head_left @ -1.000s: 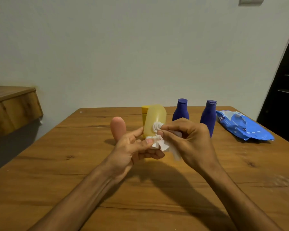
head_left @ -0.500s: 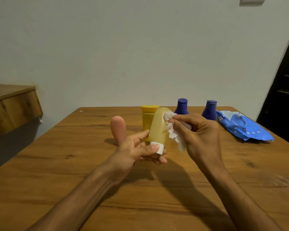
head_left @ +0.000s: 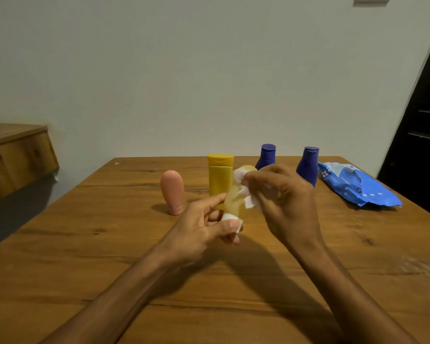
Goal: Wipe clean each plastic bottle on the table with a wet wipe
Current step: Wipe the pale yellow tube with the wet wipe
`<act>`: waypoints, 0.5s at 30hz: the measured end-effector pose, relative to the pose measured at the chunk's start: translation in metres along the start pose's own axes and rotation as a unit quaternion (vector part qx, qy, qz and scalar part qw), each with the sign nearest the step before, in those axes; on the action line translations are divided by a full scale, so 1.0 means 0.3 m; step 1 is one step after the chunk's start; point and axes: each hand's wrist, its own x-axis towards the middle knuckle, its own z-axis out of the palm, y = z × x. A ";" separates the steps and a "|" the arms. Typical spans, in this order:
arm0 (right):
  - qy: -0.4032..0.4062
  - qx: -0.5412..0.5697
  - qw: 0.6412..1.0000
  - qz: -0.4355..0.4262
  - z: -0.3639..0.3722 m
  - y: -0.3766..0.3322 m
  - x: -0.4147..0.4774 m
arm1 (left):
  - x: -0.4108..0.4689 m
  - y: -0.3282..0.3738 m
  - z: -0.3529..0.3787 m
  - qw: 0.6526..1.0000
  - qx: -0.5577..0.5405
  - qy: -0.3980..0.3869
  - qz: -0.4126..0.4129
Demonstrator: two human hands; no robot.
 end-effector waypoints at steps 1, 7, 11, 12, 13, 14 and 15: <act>0.015 0.003 1.000 0.007 -0.007 0.005 0.007 | -0.001 -0.001 0.001 1.000 0.007 -0.008 -0.003; 0.014 -0.004 1.000 0.016 -0.019 0.012 0.016 | -0.004 0.004 0.003 1.000 0.013 -0.013 -0.015; -0.009 -0.008 1.000 -0.006 -0.011 -0.009 0.008 | -0.005 0.013 0.007 1.000 0.001 0.001 0.001; -0.031 -0.013 0.999 -0.018 -0.006 -0.017 0.003 | -0.004 0.014 0.007 1.000 -0.007 0.011 0.003; -0.050 -0.017 0.998 -0.027 0.000 -0.025 -0.002 | -0.004 0.016 0.005 1.000 -0.019 0.022 0.002; -0.064 -0.020 0.997 -0.033 0.004 -0.031 -0.006 | -0.003 0.017 0.003 0.999 -0.037 0.033 -0.002; -0.071 -0.019 0.997 -0.034 0.006 -0.035 -0.007 | -0.001 0.022 0.001 0.997 -0.059 0.045 -0.007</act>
